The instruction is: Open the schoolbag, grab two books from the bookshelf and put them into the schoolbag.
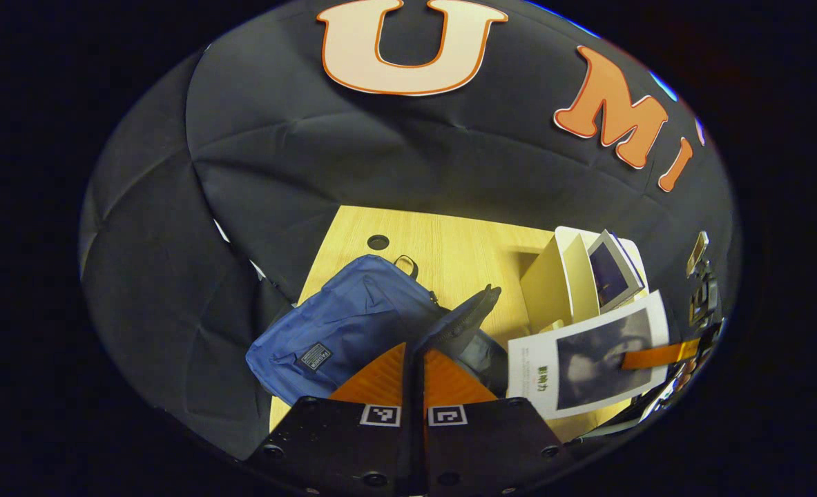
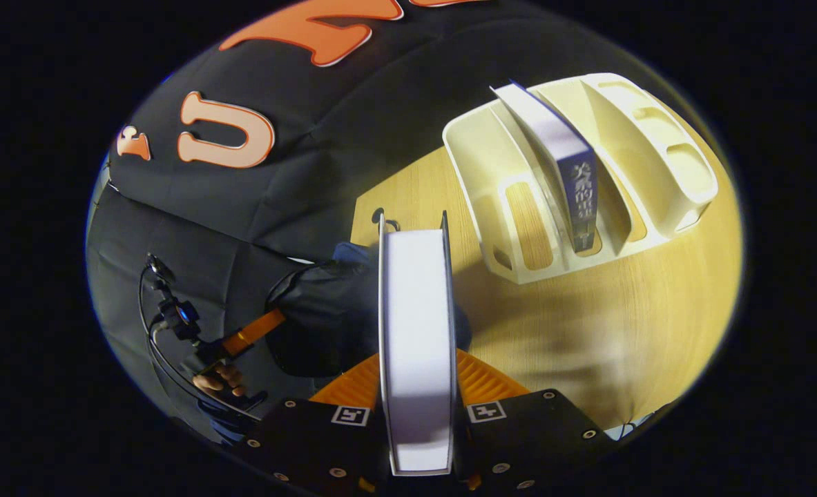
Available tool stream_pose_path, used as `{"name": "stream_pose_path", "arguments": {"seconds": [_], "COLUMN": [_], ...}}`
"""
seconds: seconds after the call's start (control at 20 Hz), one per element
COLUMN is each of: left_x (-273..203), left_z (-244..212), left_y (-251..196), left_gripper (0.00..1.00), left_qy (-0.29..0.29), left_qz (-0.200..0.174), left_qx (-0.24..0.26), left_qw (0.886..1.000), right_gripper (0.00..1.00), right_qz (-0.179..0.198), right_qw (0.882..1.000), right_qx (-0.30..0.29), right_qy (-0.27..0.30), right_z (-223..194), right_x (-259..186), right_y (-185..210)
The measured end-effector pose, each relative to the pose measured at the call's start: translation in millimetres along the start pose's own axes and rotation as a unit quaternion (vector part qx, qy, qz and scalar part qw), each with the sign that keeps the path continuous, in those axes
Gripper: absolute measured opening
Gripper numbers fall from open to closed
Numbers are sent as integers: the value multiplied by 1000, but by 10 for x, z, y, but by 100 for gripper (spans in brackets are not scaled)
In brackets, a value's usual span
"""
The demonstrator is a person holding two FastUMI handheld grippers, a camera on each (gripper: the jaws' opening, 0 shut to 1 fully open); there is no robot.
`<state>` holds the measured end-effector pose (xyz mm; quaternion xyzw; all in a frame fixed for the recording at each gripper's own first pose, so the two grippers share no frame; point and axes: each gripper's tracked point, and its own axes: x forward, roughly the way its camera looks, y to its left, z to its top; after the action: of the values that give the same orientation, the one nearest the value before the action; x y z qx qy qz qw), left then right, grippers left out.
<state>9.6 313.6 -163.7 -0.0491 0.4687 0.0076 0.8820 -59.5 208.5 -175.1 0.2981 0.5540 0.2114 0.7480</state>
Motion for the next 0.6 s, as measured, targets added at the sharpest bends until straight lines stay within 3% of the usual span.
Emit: {"name": "stream_pose_path", "arguments": {"seconds": [0.15,0.4,0.6], "left_x": [41,65,68], "left_z": [-2,-8,5], "left_y": [-9,-12,-24], "left_gripper": [0,0,0], "left_qy": [1,2,2], "left_qz": [-3,-1,4], "left_qx": [-4,-10,-14], "left_qw": [1000,1000,1000], "right_gripper": [36,36,36], "right_qz": [30,38,54], "right_qw": [999,999,996], "right_qx": [9,22,67], "right_qy": [9,6,0], "right_z": [-123,-184,-271], "right_x": [142,475,701], "right_y": [173,317,393]}}
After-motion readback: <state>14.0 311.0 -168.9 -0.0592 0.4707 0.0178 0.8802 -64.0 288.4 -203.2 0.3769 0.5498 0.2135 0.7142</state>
